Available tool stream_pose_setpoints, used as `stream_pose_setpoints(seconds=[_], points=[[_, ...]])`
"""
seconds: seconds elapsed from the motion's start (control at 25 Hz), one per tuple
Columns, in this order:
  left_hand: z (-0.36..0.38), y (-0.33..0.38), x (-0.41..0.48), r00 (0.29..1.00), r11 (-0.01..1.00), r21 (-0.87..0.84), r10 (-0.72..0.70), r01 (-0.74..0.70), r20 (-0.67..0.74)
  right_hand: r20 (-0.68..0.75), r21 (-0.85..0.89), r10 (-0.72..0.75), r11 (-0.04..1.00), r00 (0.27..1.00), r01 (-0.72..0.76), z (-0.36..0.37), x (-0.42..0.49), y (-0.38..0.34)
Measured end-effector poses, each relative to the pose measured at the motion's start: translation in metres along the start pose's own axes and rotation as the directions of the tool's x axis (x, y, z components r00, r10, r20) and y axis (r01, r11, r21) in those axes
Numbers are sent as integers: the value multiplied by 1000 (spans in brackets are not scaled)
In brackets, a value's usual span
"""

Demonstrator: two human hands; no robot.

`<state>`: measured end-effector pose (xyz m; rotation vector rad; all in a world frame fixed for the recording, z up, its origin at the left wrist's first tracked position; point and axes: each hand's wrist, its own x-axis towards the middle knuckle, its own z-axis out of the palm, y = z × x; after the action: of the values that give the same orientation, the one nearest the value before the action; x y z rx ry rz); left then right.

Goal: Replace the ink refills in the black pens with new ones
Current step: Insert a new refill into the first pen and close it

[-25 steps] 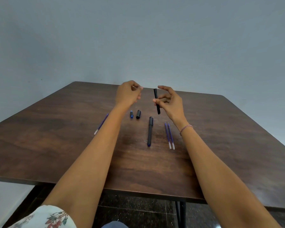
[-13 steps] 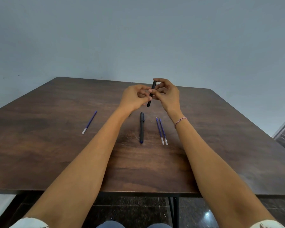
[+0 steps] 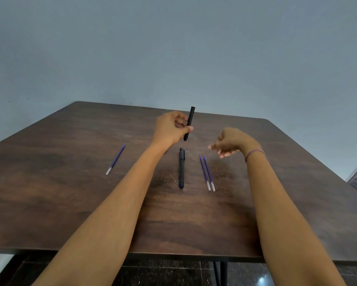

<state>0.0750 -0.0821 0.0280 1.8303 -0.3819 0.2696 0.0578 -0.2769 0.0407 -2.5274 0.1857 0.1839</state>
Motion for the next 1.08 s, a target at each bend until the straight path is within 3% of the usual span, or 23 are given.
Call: stream_pose_setpoints(seconds=[0.28,1.08], points=[[-1,2,-2,1000,999,-35,-1,0,-9,164,-55,71,997,984,-63,9,-6,-18],[-3,5,-5,1000,1000,4,2,-2,-2,62,-211,72,976,995,-57,18,-14,-34]])
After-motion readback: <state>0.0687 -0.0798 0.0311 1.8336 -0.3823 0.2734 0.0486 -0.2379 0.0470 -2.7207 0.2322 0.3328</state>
